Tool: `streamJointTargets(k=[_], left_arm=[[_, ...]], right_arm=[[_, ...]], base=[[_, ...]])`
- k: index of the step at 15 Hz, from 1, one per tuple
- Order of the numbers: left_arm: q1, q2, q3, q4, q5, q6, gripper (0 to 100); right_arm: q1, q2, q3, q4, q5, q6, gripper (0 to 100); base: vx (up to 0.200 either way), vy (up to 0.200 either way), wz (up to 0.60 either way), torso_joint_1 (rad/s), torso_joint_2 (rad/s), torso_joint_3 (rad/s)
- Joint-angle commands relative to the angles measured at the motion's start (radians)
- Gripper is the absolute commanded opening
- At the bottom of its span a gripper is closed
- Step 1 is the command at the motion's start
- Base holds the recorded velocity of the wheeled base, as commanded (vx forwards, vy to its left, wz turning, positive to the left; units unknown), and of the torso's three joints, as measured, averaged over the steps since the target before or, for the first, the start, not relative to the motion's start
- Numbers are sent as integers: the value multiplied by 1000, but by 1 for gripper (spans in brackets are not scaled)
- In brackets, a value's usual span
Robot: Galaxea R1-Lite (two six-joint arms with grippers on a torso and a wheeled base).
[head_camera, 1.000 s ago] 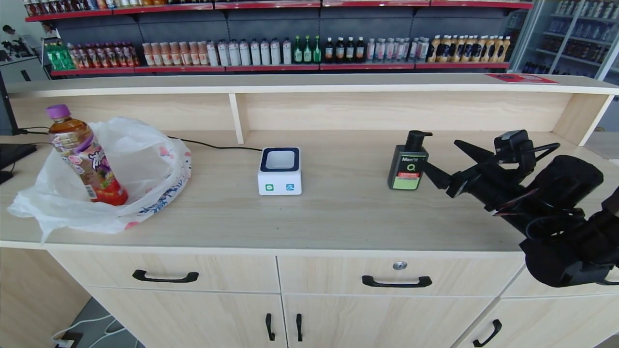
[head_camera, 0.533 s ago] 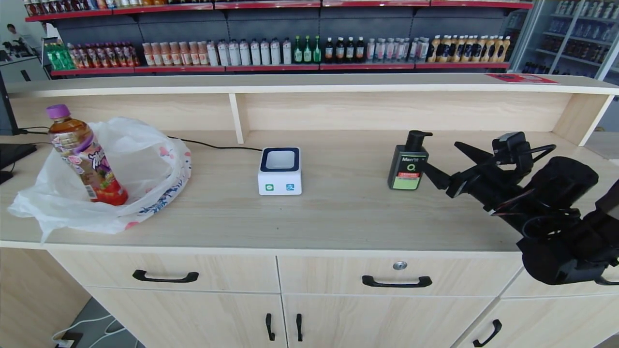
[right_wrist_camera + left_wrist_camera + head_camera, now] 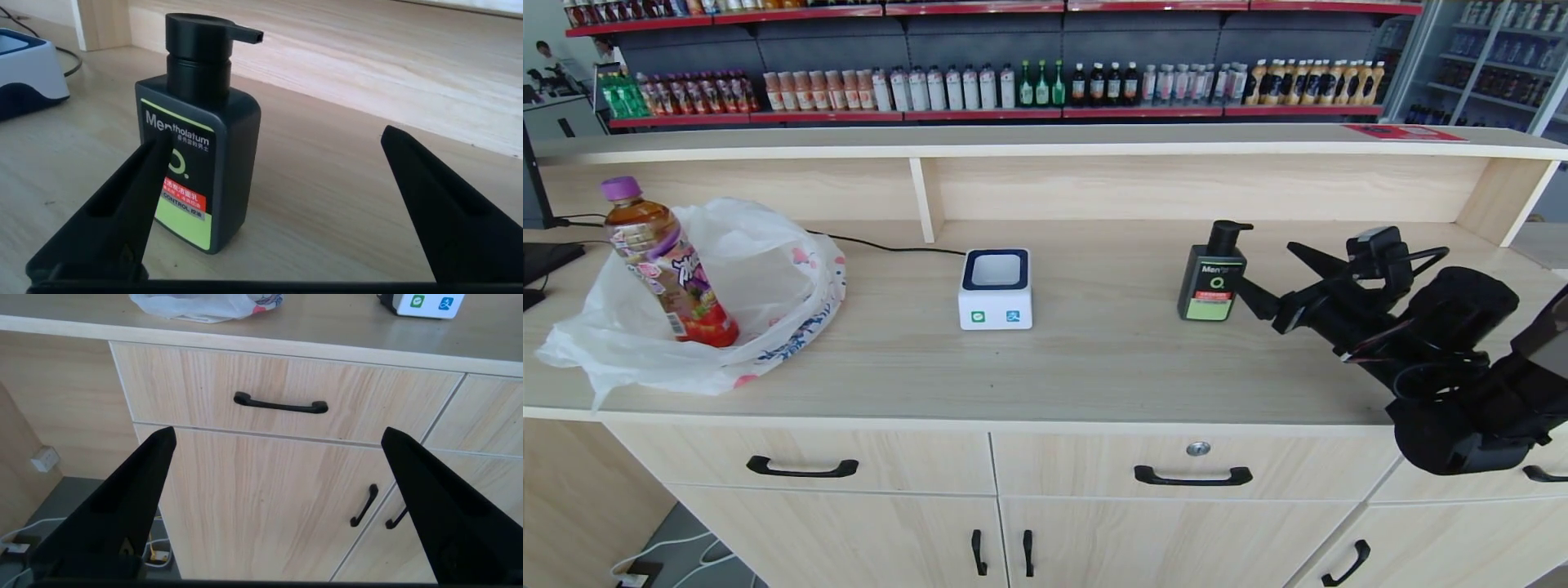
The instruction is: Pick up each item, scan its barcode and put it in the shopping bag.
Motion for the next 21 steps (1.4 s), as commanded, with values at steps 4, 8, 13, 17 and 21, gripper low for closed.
streamJointTargets(k=[4,8,13,17,21], left_arm=[[0,1,0,0,1,-1,100],[0,1,0,-2,1,0,100],[0,1,0,-2,1,2,100],[0,1,0,0,1,3,100],[0,1,0,0,1,3,100]], right_arm=[[-4,18,-8,-1,0,1,100],[-10,41,-28,-1,0,3,100],[-19,58,-34,-1,0,3,100],[-27,77,-43,-1,-3,3,100],[-27,104,-64,-1,-4,3,100]], base=[[0,0,0,0,0,0],[0,0,0,0,0,0],[0,0,0,0,0,0],[0,0,0,0,0,0],[0,0,0,0,0,0]])
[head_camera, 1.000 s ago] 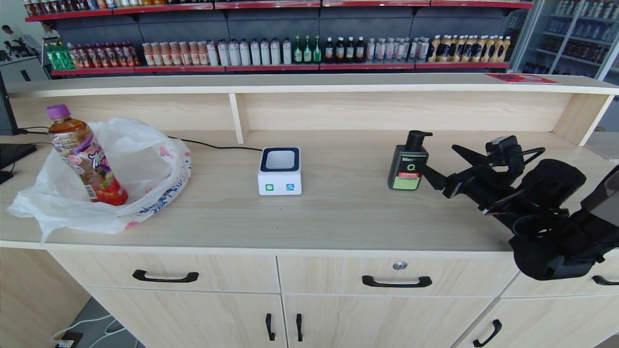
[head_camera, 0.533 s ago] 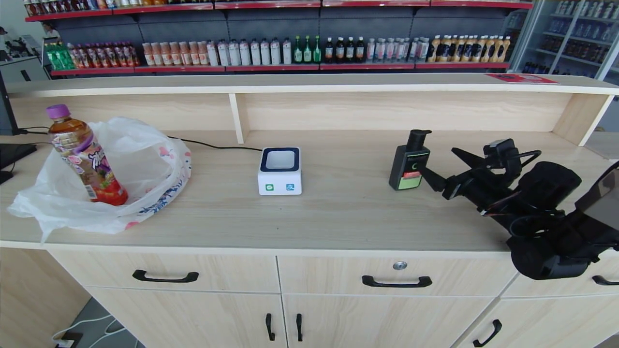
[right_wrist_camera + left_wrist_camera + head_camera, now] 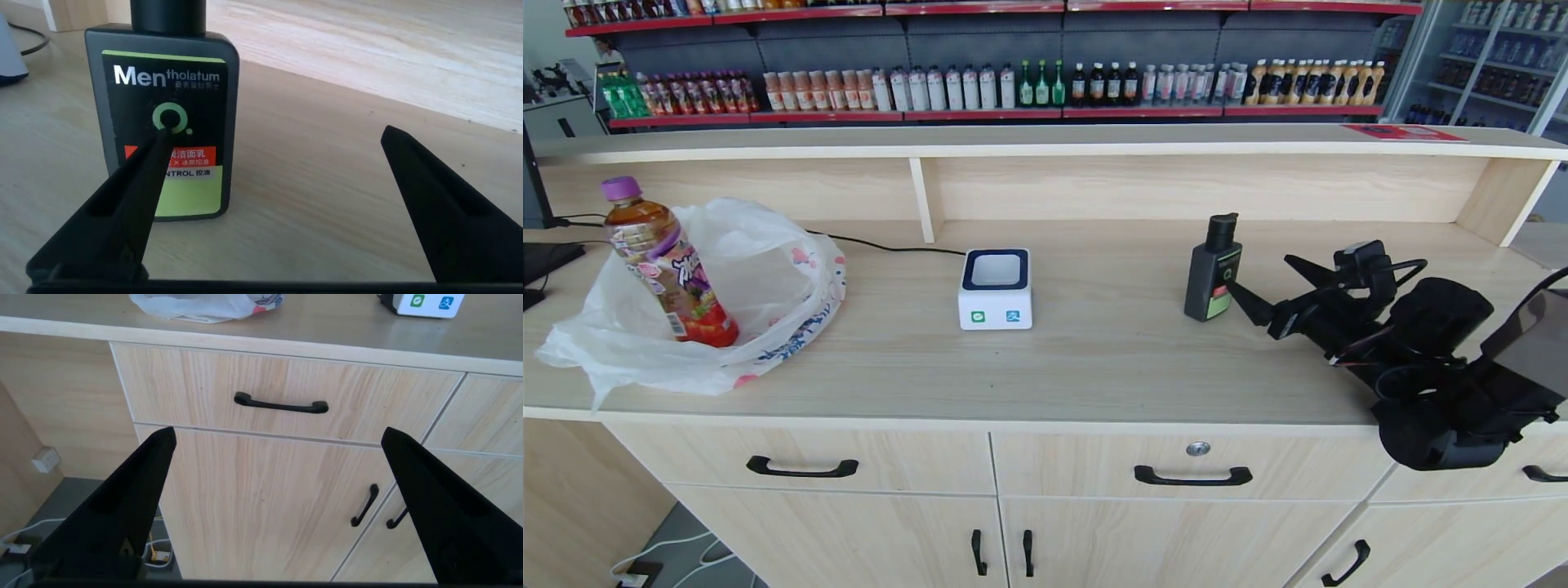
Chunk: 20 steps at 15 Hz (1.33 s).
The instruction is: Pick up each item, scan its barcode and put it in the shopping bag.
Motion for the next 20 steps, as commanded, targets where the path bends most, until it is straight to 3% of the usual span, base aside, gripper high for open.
streamJointTargets(k=[1,5,16,20], left_arm=[[0,0,0,0,1,0,100],[0,1,0,0,1,1,100],[0,1,0,0,1,0,100],[0,1,0,0,1,0,100]], right_arm=[[1,15,-3,-1,1,-1,100],[-38,25,-15,-1,1,1,100],[-31,69,-80,-1,-1,22,100],[-45,-67,80,-1,-45,21,100]], base=[[0,0,0,0,0,0],[0,0,0,0,0,0],[0,0,0,0,0,0],[0,0,0,0,0,0]])
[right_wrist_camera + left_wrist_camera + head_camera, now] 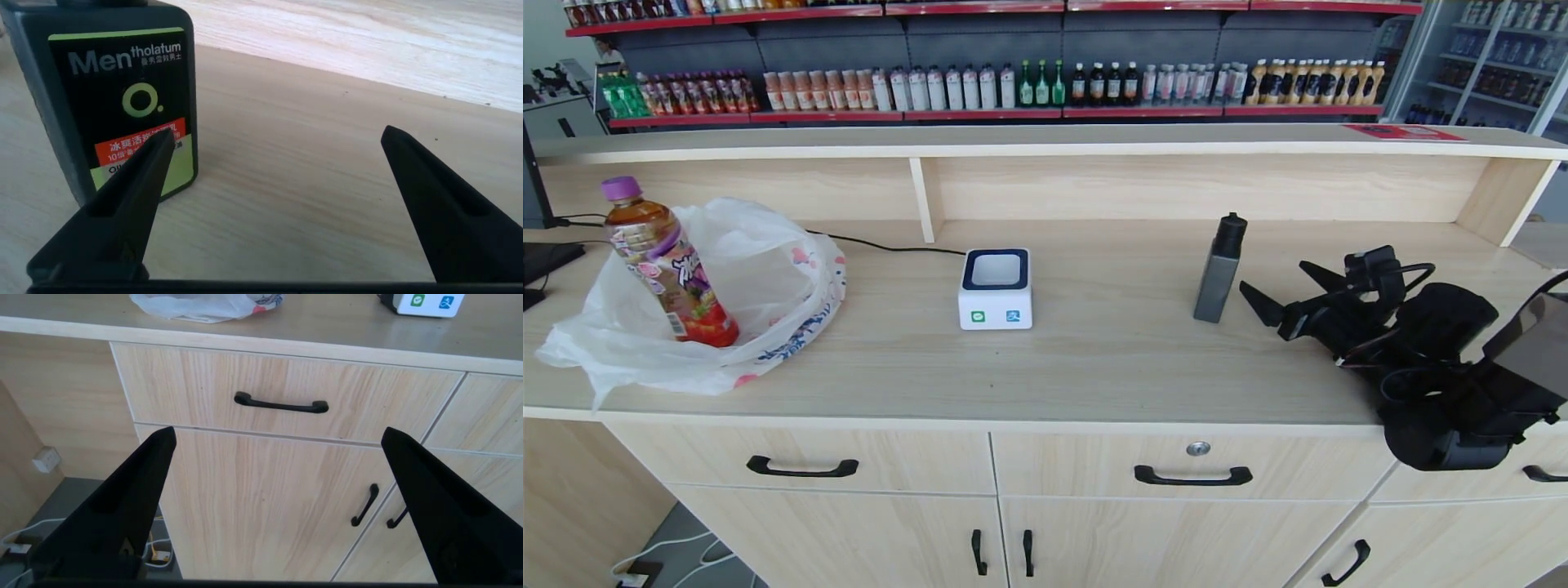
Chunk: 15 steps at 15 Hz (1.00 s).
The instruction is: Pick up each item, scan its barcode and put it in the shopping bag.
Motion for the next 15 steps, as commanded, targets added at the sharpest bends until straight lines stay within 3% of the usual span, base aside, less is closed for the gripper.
streamJointTargets(k=[1,6,11,12,15], left_arm=[[0,1,0,-1,0,1,100],[0,1,0,2,0,1,100],[0,1,0,2,0,1,100],[0,1,0,2,0,1,100],[0,0,0,2,0,1,100]], right_arm=[[-1,-135,134,-1,-9,-7,100],[63,-254,214,-1,-80,-33,100],[365,-188,137,-1,-522,37,100],[395,-170,108,-1,-572,48,100],[428,-144,91,-1,-592,59,100]], base=[[0,0,0,0,0,0],[0,0,0,0,0,0],[0,0,0,0,0,0],[0,0,0,0,0,0],[0,0,0,0,0,0]])
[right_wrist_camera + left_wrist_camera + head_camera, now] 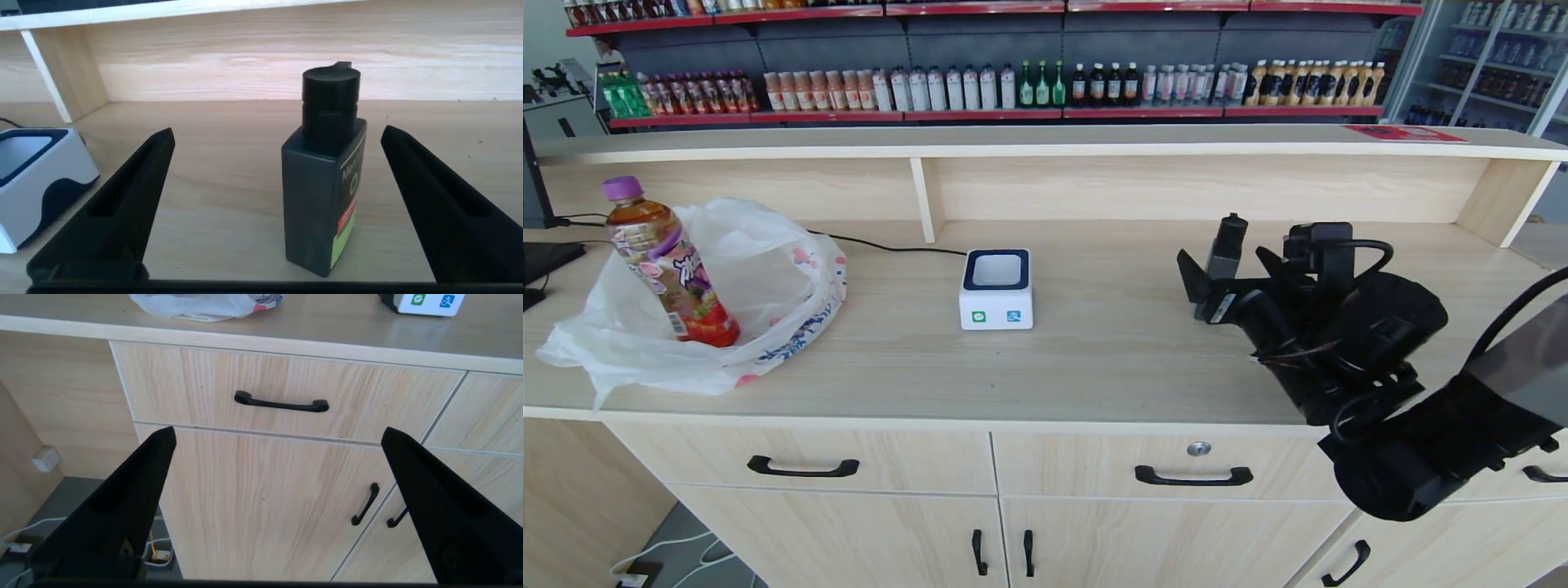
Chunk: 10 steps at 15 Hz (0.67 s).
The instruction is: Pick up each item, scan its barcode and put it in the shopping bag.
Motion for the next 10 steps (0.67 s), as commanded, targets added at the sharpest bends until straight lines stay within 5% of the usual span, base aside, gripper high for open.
streamJointTargets(k=[1,10], left_arm=[[0,1,0,0,0,0,100],[0,1,0,0,0,1,100]], right_arm=[[6,54,-30,-1,-12,1,100],[-34,195,-144,-1,-83,36,100]], base=[[0,0,0,0,0,0],[0,0,0,0,0,0]])
